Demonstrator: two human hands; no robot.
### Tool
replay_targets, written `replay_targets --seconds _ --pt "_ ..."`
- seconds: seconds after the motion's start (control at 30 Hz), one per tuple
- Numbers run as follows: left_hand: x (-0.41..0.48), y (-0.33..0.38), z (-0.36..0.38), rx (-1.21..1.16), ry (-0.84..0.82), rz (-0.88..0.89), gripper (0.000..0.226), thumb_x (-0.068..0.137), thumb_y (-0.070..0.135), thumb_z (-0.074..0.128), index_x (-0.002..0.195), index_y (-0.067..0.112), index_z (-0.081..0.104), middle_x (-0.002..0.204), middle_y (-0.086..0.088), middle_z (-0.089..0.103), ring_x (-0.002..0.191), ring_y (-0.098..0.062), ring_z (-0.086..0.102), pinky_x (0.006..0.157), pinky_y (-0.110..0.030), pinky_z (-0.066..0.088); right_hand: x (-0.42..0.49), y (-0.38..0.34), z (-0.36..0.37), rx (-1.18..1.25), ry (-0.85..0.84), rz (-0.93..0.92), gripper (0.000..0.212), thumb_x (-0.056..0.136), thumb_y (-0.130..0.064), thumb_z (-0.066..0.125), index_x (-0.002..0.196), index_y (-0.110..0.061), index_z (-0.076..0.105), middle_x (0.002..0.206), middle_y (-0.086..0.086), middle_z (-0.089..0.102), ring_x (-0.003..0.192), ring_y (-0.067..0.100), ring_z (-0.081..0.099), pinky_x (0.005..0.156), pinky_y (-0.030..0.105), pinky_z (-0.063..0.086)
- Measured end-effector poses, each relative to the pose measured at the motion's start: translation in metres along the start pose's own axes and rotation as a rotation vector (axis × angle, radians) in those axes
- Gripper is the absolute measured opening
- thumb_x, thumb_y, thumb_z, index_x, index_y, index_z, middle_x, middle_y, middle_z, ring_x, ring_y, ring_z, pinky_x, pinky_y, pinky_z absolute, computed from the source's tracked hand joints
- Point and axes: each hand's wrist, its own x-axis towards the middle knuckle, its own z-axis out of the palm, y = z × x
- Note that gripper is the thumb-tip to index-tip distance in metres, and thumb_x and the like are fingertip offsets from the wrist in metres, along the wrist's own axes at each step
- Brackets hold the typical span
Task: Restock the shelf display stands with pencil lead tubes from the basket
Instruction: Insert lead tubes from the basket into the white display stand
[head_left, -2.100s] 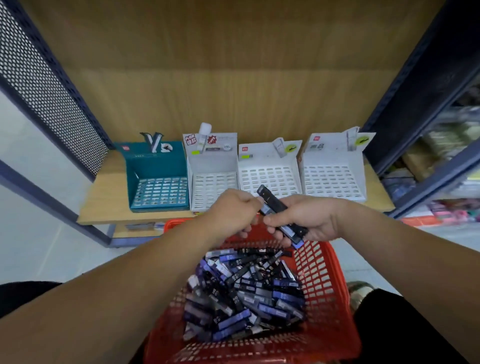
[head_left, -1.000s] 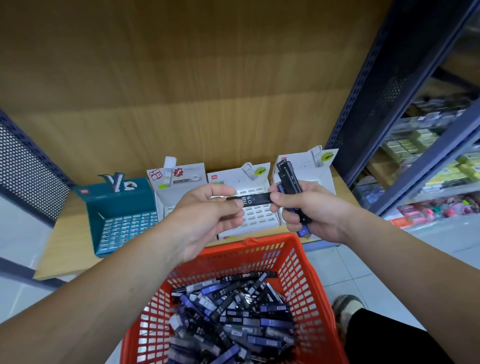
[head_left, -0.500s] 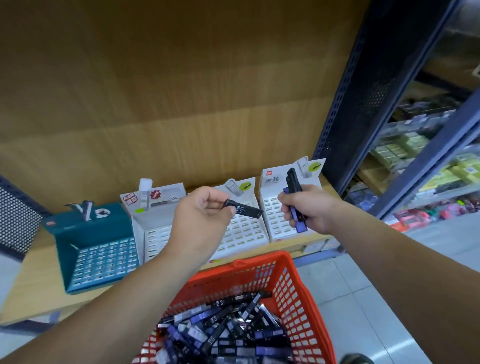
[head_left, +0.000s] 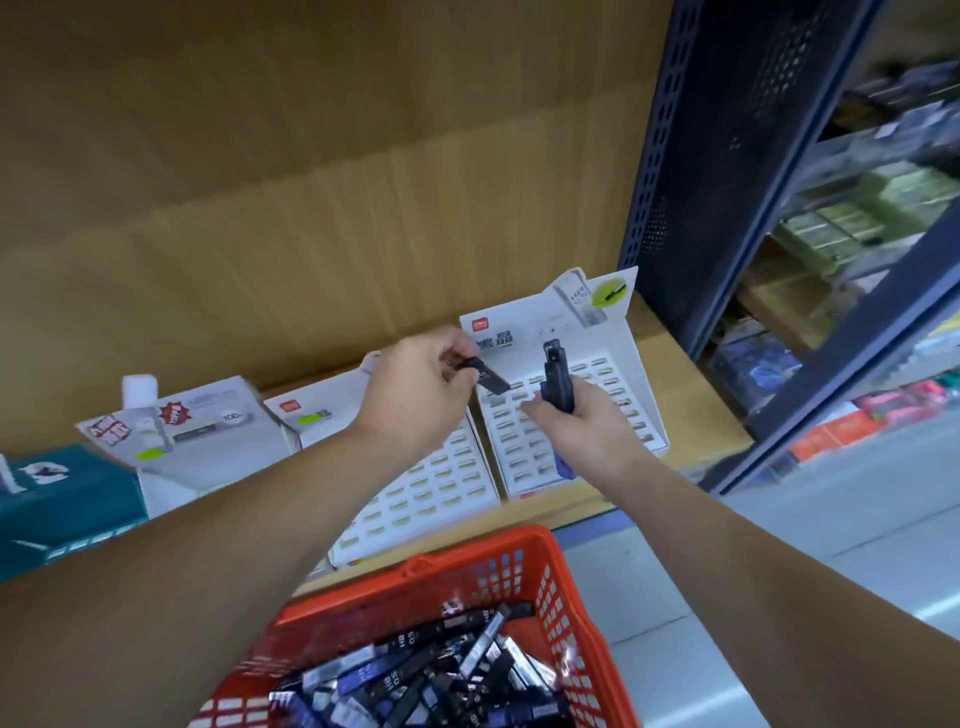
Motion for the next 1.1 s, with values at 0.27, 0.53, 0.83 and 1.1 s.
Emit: replay_targets --seconds 0.27,0.53,0.83,1.1 --pt "0.014 -0.018 0.019 0.137 -0.027 0.068 0.016 0.092 0.014 0.071 0.104 0.023 0.077 0.083 0.009 0.073 0.079 -0.017 0.069 0.077 -0.035 0.058 0.004 0.008 0.003 -0.043 -0.047 0.063 0.027 0.102 -0.037 0.057 0.107 -0.010 0.058 0.061 0.007 0.048 0.052 0.024 0.048 0.055 0.034 0.047" --pt "0.008 -0.019 0.018 0.256 -0.035 0.225 0.018 0.093 0.007 0.063 0.091 0.016 0.078 0.078 -0.002 0.072 0.075 -0.023 0.064 0.069 -0.036 0.054 -0.002 -0.005 -0.006 0.032 -0.073 0.141 0.011 0.099 -0.027 0.064 0.102 -0.017 0.061 0.097 0.014 0.061 0.076 0.021 0.057 0.061 0.026 0.048" --pt "-0.003 -0.011 0.026 0.540 -0.142 0.196 0.024 0.103 0.027 0.042 0.110 0.031 0.065 0.076 0.001 0.066 0.081 -0.030 0.060 0.056 -0.036 0.050 0.006 -0.008 -0.022 0.327 -0.090 0.160 0.026 0.094 -0.022 0.063 0.116 -0.008 0.061 0.091 0.004 0.079 0.084 0.020 0.070 0.085 0.040 0.056" --pt "-0.029 0.017 0.030 -0.172 -0.150 -0.179 0.007 0.098 0.017 0.061 0.104 0.014 0.063 0.079 -0.005 0.071 0.072 -0.026 0.071 0.061 -0.041 0.060 0.005 -0.026 -0.023 0.408 0.004 0.160 0.023 0.085 -0.035 0.068 0.098 -0.017 0.071 0.060 -0.002 0.054 0.058 0.022 0.047 0.054 0.032 0.039"
